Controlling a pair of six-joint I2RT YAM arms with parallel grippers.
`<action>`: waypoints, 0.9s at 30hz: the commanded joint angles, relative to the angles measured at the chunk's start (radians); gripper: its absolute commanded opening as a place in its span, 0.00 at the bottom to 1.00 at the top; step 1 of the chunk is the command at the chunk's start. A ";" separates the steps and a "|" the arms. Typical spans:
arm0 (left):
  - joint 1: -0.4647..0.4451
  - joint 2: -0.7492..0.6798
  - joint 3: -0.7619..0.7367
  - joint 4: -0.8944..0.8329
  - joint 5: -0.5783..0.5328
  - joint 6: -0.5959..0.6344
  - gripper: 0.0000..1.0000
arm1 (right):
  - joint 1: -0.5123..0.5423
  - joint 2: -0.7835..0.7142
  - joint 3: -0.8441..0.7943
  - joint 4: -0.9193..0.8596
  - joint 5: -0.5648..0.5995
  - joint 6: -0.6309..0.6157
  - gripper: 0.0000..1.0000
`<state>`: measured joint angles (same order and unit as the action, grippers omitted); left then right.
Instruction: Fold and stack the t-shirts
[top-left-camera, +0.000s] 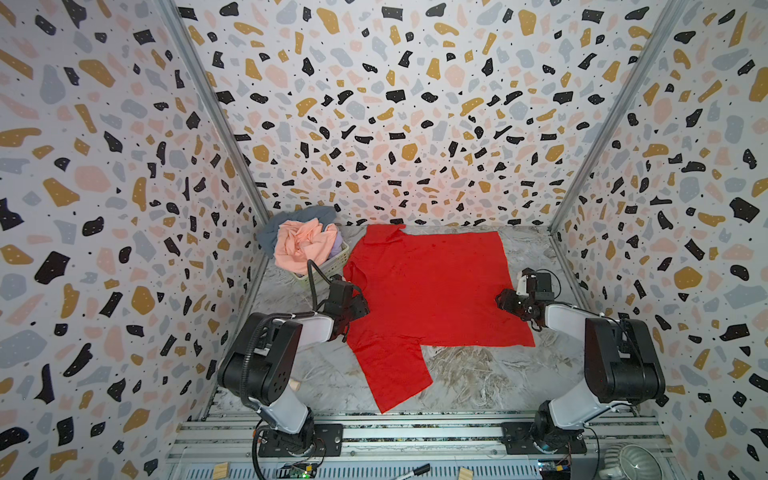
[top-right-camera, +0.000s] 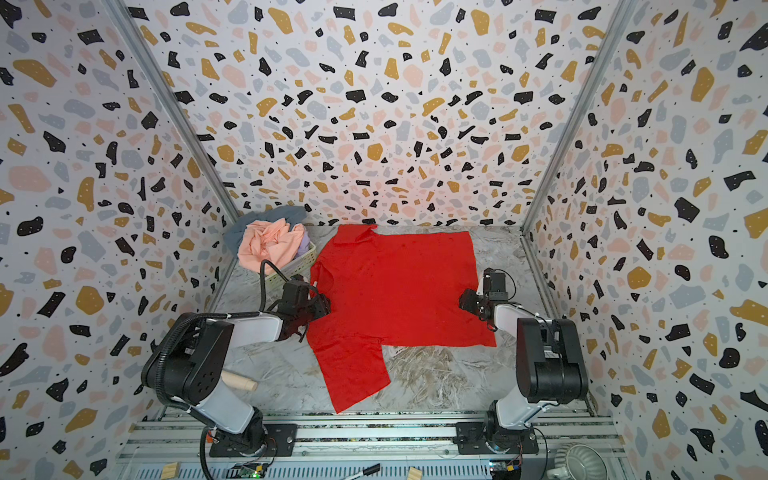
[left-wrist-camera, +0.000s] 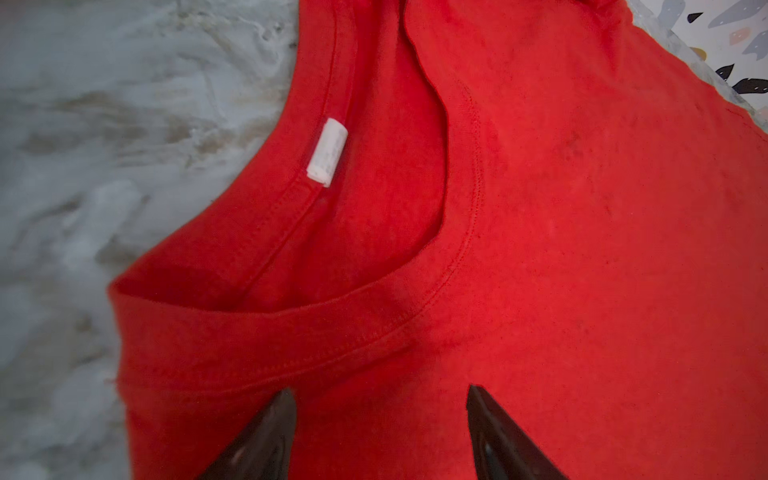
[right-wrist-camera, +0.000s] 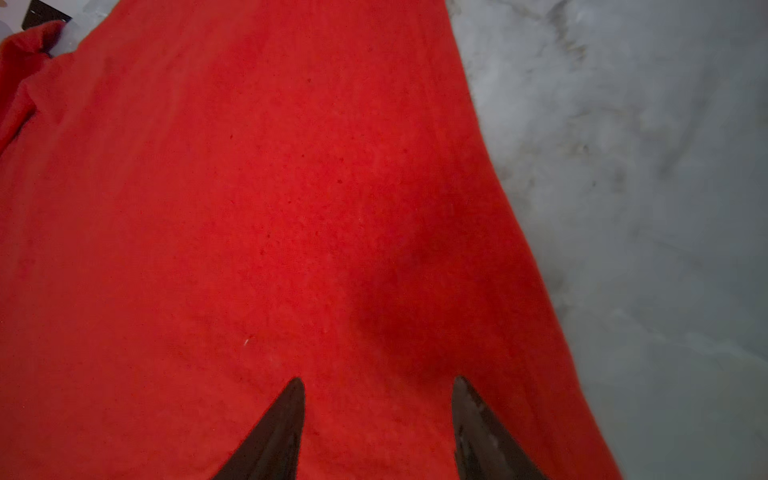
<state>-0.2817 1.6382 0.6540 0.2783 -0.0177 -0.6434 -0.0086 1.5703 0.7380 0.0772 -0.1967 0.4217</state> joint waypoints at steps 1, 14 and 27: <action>0.005 0.026 -0.004 -0.121 -0.008 0.016 0.68 | -0.014 -0.065 -0.012 -0.040 0.015 -0.008 0.57; -0.041 -0.266 0.040 -0.358 0.089 0.070 0.68 | -0.020 -0.292 -0.096 -0.185 0.111 0.123 0.59; -0.497 -0.707 -0.226 -0.697 0.119 -0.324 0.67 | -0.112 -0.500 -0.194 -0.281 0.121 0.148 0.77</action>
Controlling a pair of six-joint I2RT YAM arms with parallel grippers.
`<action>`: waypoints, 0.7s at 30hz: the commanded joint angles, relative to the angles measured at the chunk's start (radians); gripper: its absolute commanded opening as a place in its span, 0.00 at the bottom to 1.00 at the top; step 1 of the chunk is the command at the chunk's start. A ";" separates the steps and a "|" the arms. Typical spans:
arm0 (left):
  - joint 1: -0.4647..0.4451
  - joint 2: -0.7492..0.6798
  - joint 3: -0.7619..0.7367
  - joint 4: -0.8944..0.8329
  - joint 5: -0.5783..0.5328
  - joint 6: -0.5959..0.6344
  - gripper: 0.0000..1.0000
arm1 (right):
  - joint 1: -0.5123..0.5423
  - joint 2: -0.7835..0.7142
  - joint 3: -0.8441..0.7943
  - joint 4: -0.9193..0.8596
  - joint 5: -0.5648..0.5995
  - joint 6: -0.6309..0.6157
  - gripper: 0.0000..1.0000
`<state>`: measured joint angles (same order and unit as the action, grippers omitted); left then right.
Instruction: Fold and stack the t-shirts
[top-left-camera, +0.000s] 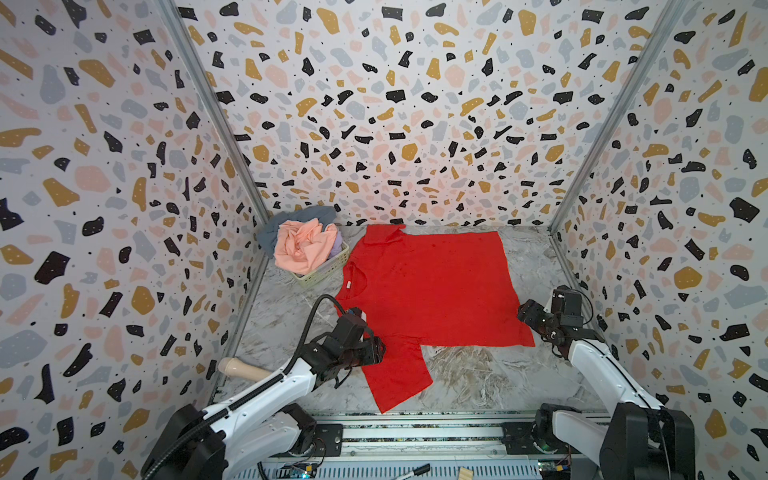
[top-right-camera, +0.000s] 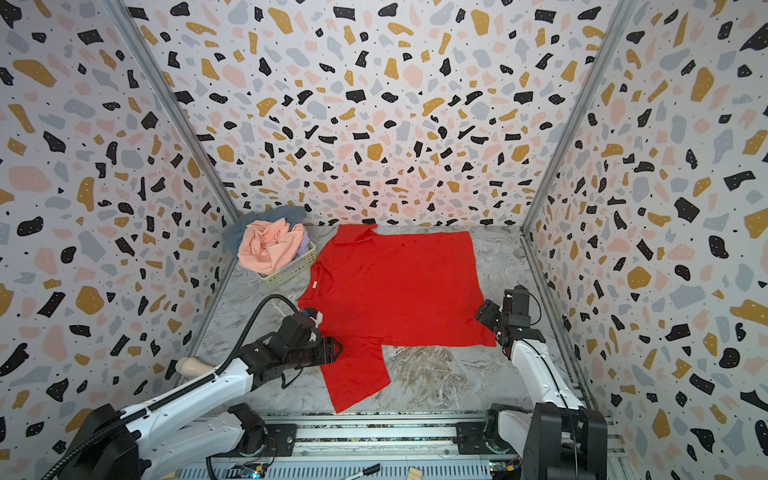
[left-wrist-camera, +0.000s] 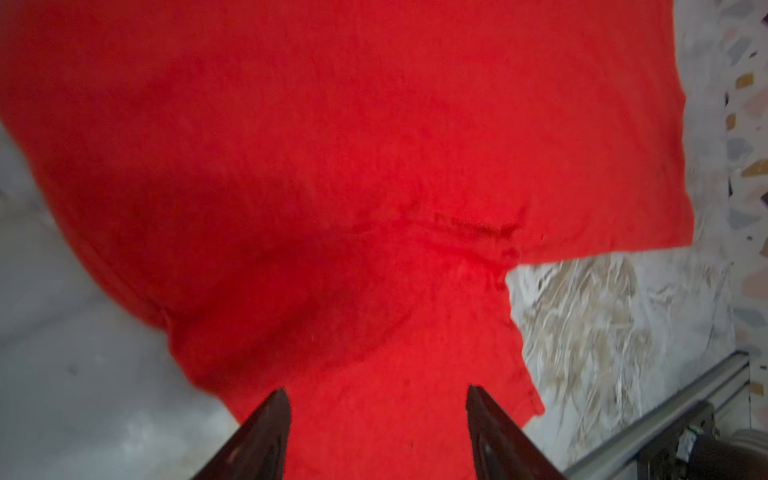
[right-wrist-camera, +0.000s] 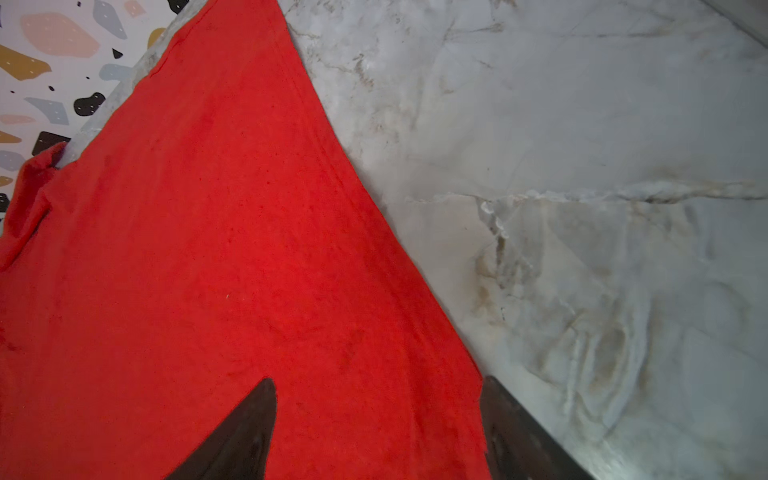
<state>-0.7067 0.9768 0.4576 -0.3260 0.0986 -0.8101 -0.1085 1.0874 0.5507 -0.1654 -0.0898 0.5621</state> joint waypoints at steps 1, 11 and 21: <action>-0.119 -0.059 -0.042 -0.097 0.002 -0.198 0.66 | -0.018 -0.014 -0.009 -0.035 0.015 0.005 0.77; -0.391 -0.011 -0.014 -0.146 -0.050 -0.383 0.65 | -0.077 -0.025 -0.026 0.016 -0.018 0.024 0.77; -0.419 0.074 0.076 -0.200 -0.157 -0.323 0.62 | -0.080 -0.034 -0.058 0.091 -0.080 -0.001 0.76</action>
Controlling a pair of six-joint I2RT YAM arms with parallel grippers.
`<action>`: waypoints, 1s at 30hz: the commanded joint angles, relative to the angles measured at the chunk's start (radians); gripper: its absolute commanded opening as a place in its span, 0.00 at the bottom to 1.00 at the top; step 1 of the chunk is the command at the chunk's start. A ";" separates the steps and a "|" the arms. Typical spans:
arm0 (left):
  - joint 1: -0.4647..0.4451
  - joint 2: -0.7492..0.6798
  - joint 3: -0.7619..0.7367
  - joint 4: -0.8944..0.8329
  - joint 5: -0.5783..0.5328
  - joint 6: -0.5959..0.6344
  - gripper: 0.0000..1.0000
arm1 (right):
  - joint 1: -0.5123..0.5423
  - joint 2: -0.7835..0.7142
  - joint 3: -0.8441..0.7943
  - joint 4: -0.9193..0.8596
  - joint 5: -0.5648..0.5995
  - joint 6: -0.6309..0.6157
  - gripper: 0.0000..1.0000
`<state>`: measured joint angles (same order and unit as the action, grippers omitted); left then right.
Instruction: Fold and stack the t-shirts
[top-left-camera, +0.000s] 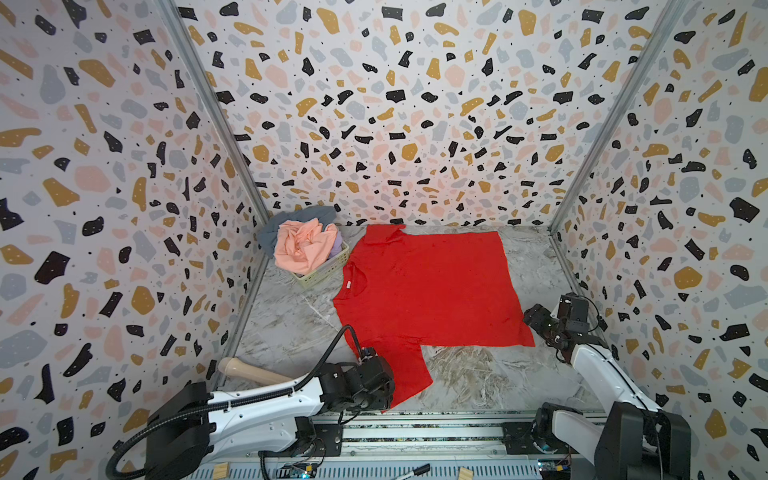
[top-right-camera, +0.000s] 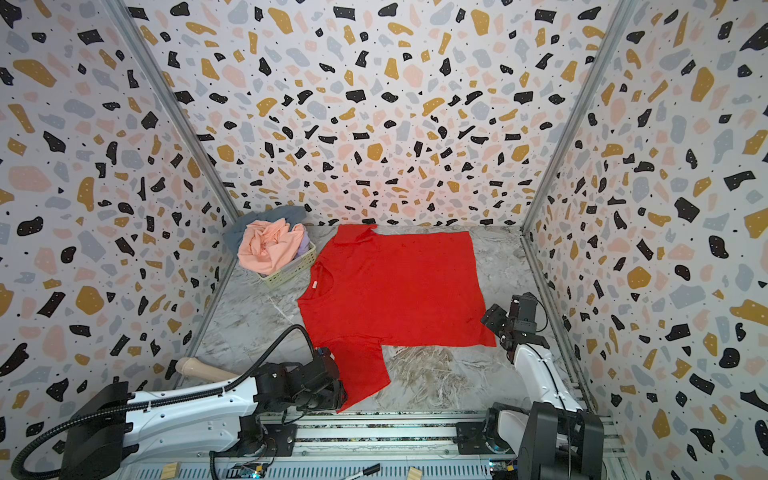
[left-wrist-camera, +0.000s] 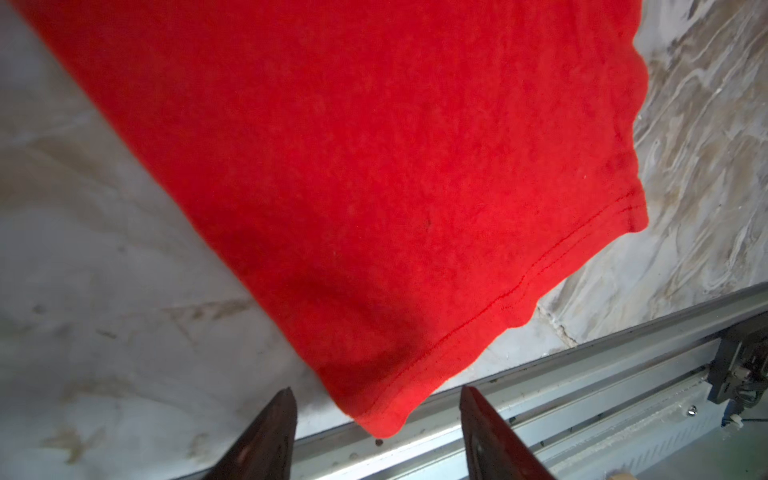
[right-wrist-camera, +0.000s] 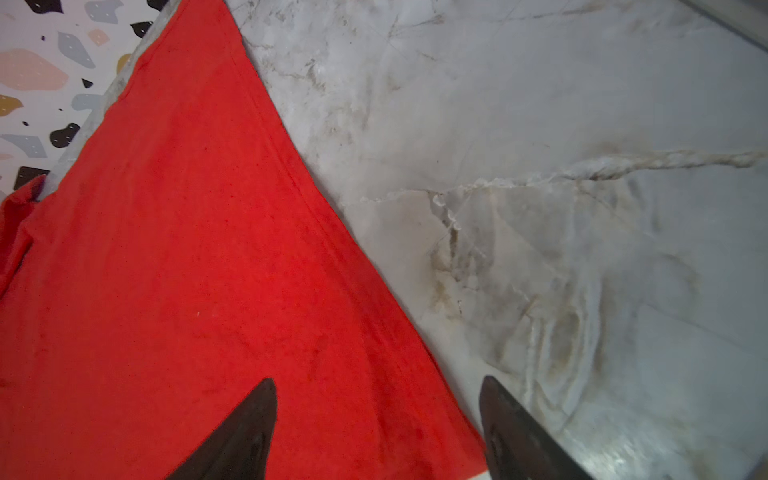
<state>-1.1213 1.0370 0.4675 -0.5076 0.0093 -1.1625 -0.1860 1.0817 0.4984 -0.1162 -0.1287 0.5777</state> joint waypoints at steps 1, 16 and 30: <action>-0.004 0.017 0.115 -0.042 -0.113 0.063 0.62 | -0.002 -0.027 -0.003 0.060 -0.072 -0.029 0.76; 0.563 0.386 0.502 0.366 -0.190 0.664 0.81 | 0.199 0.357 0.335 0.336 -0.270 -0.062 0.78; 0.784 1.076 1.062 0.455 0.045 0.753 0.80 | 0.210 0.915 0.734 0.518 -0.493 0.018 0.77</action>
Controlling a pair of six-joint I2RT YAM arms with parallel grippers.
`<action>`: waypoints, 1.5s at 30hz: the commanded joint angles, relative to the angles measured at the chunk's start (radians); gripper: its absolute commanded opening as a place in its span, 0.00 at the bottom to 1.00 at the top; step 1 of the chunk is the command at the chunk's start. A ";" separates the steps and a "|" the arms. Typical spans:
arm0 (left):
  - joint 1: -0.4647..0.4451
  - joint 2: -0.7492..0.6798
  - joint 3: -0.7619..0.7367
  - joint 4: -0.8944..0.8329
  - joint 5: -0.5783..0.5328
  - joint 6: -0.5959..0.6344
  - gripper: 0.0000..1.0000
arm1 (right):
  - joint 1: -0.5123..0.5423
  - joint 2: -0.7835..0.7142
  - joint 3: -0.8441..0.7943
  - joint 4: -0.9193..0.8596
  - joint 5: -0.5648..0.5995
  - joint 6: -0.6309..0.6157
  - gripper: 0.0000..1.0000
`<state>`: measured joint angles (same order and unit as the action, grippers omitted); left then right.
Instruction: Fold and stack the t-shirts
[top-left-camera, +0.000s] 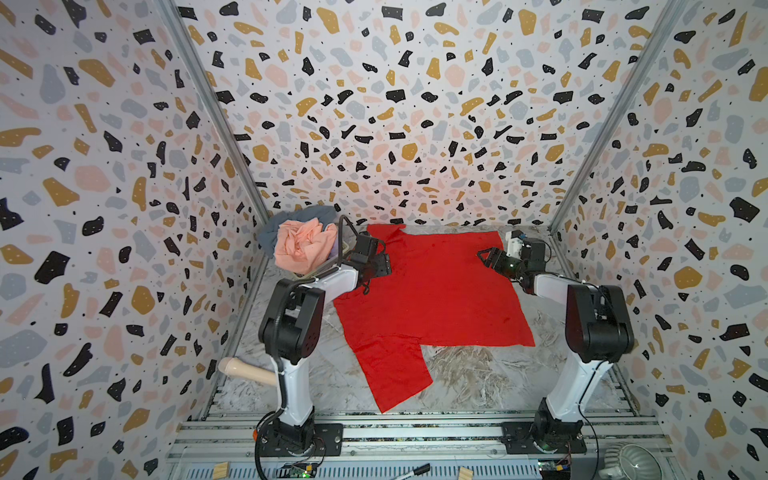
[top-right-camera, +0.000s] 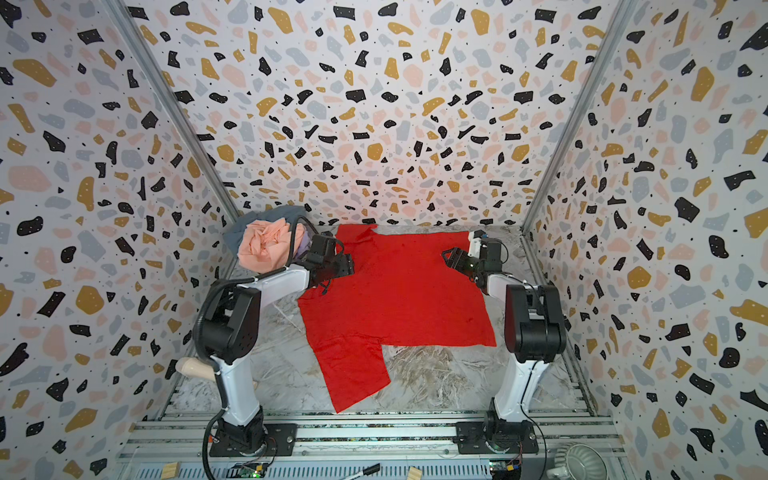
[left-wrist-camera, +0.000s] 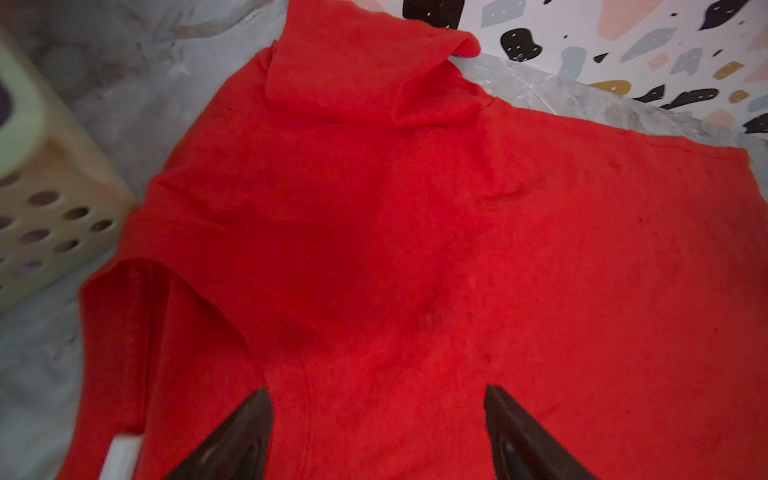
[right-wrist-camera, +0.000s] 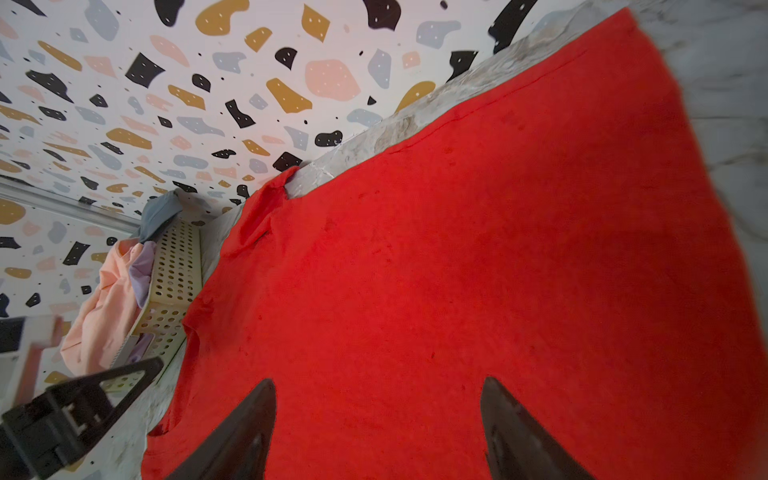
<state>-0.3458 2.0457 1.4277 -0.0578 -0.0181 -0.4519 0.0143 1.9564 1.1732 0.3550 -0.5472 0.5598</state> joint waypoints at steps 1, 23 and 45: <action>0.012 0.095 0.129 -0.001 0.073 0.040 0.79 | 0.017 0.063 0.072 0.051 -0.079 0.037 0.77; 0.018 -0.008 -0.251 0.067 0.242 -0.013 0.75 | -0.076 -0.042 -0.174 -0.302 0.139 -0.098 0.75; 0.020 0.237 0.454 -0.176 0.047 0.147 0.74 | -0.058 -0.012 0.125 -0.138 0.177 -0.145 0.75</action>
<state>-0.3462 2.1948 1.8088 -0.1608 0.0921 -0.3325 -0.0650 1.8954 1.2415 0.2028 -0.4026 0.4416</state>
